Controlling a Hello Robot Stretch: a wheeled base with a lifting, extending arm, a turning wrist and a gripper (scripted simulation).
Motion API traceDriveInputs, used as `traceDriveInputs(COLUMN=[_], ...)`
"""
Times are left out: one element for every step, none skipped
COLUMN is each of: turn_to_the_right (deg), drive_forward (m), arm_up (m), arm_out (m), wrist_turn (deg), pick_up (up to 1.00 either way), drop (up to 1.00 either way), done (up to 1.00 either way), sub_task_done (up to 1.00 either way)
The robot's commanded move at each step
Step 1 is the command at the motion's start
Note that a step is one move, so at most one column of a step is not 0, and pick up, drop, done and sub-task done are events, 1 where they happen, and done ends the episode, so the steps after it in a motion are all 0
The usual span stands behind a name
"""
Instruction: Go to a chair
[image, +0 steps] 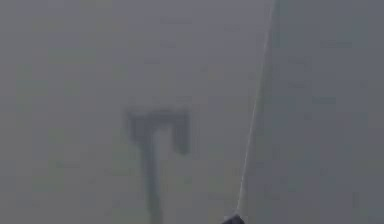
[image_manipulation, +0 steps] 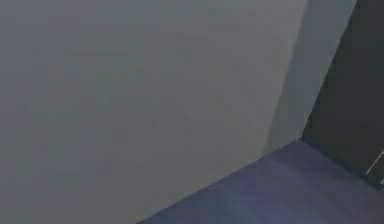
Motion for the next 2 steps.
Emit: traceDriveInputs(turn_to_the_right=[45.0, 45.0], drive_forward=[0.0, 0.0], arm_up=[0.0, 0.0], arm_out=[0.0, 0.0], wrist_turn=[0.0, 0.0], pick_up=[0.0, 0.0], drop=[0.0, 0.0], done=[0.0, 0.0], sub_task_done=[0.0, 0.0])
